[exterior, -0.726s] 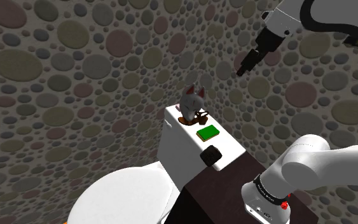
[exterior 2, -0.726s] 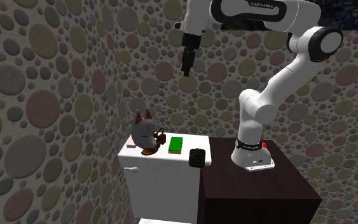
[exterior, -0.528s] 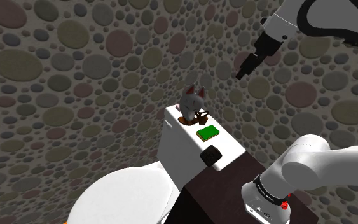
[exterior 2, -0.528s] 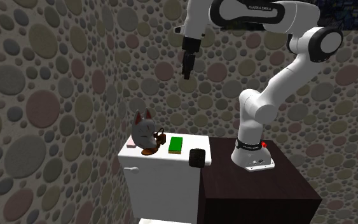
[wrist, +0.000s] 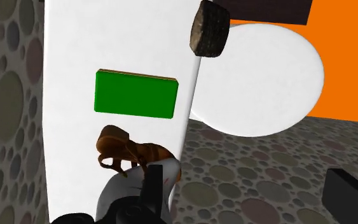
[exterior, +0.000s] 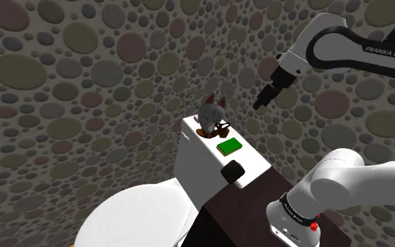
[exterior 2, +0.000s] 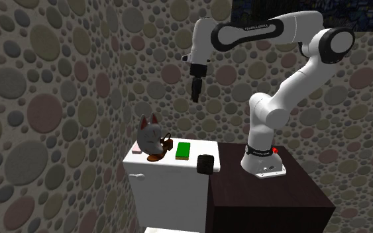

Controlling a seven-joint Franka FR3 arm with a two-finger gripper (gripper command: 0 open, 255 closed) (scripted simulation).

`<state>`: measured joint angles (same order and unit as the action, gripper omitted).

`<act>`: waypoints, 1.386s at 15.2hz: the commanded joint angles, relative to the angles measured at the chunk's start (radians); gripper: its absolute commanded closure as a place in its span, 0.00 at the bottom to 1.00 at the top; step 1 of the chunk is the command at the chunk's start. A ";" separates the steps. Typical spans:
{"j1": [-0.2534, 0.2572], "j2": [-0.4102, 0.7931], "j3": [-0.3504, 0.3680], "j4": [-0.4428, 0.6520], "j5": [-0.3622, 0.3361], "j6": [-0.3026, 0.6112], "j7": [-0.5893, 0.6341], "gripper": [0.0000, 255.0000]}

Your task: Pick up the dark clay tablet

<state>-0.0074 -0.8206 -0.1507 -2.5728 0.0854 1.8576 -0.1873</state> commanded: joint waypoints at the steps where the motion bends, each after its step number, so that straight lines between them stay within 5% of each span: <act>1: -0.002 0.001 -0.034 -0.064 0.020 0.044 -0.023 0.00; 12: 0.032 0.143 -0.232 -0.333 0.163 0.306 -0.201 0.00; 21: 0.212 0.401 -0.435 -0.427 0.415 0.522 -0.465 0.00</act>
<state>0.1826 -0.4455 -0.5696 -2.9977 0.4721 2.3593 -0.6251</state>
